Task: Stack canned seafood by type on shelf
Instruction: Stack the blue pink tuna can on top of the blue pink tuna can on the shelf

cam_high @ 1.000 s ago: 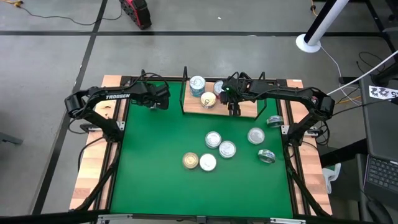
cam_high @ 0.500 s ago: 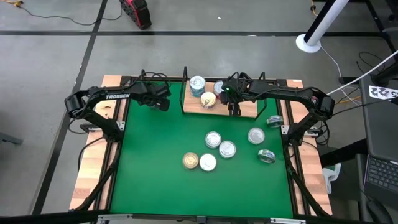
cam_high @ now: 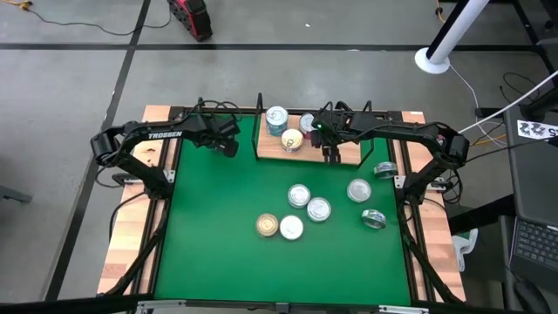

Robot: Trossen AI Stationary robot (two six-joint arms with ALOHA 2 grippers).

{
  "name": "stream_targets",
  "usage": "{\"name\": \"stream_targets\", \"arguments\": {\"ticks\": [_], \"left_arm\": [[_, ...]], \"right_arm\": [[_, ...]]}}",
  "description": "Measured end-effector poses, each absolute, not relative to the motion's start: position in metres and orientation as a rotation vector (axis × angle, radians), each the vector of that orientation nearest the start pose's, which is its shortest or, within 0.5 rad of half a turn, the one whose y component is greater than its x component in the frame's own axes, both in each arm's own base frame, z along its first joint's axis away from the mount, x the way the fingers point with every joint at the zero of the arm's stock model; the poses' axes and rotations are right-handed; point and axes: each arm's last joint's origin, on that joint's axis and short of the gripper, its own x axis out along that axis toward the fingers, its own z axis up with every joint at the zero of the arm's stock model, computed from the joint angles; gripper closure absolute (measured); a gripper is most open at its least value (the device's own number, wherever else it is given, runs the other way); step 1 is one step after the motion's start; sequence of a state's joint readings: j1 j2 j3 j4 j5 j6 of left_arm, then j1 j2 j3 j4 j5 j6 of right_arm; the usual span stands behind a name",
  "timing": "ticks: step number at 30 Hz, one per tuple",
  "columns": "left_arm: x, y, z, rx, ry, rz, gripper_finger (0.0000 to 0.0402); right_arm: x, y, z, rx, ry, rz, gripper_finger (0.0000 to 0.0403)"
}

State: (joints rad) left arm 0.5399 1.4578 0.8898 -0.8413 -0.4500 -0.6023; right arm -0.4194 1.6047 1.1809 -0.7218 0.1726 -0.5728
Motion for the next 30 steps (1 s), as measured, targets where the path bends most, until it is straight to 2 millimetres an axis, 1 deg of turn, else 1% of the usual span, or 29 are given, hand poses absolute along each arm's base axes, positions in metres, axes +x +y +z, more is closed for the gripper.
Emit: {"name": "stream_targets", "arguments": {"ticks": [4, 11, 15, 22, 30], "left_arm": [[0.206, 0.132, 0.192, -0.506, 1.183, 1.191, 0.0194], [0.214, 0.119, 0.192, -0.531, 1.238, 0.995, 0.0198], [0.217, 0.110, 0.190, -0.535, 1.271, 0.913, 0.0189], [0.220, 0.107, 0.190, -0.506, 1.272, 0.877, 0.0181], [0.226, 0.111, 0.191, -0.473, 1.211, 0.853, 0.0179]], "right_arm": [[0.287, -0.133, 0.233, -0.350, 1.263, -0.178, 0.0136], [0.287, -0.133, 0.233, -0.350, 1.267, -0.177, 0.0136], [0.287, -0.133, 0.233, -0.350, 1.267, -0.177, 0.0136], [0.287, -0.133, 0.233, -0.350, 1.267, -0.177, 0.0136], [0.287, -0.133, 0.233, -0.350, 1.267, -0.177, 0.0136]]}}
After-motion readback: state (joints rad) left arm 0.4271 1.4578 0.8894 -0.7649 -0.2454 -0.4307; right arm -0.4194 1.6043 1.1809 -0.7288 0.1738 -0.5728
